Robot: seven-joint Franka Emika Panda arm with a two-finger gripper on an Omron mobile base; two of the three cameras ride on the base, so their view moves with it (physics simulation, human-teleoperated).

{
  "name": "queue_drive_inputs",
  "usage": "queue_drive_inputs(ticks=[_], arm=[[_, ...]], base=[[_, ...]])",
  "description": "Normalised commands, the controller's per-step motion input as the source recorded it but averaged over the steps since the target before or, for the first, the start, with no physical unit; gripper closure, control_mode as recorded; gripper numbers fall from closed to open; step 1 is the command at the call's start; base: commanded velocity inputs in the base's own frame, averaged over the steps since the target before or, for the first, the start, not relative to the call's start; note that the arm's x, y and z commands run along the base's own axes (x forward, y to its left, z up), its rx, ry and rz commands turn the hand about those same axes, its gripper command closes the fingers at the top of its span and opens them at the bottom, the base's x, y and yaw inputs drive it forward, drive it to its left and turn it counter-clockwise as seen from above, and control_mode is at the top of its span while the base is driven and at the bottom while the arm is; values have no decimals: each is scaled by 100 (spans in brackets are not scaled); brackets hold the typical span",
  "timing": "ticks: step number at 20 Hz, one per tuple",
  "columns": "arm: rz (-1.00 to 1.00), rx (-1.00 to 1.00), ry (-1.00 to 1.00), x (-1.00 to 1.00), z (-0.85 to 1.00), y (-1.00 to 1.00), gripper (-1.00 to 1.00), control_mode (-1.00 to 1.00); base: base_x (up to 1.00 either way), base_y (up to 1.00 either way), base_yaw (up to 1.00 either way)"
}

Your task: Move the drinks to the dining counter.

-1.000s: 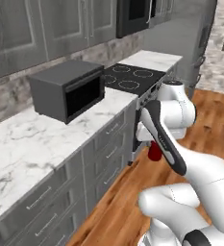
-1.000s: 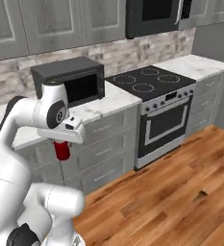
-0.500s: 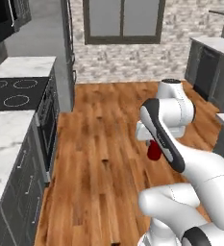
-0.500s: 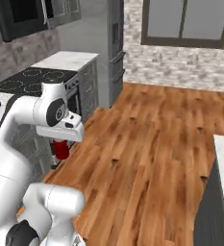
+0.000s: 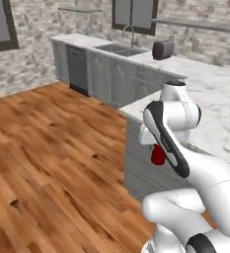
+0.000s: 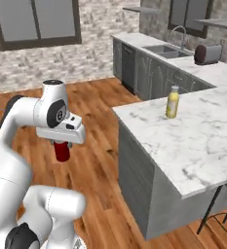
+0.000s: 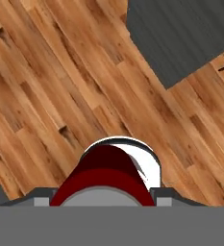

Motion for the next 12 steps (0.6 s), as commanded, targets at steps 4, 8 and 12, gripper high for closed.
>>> queue_drive_inputs(ticks=[4, 8, 12], arm=[[0, 0, 0, 0, 0, 0, 100, 100], [0, 0, 0, 0, 0, 0, 100, 100], [0, 0, 0, 0, 0, 0, 100, 100]], base=[[0, 0, -99], [0, 0, -97], [0, 10, -87]])
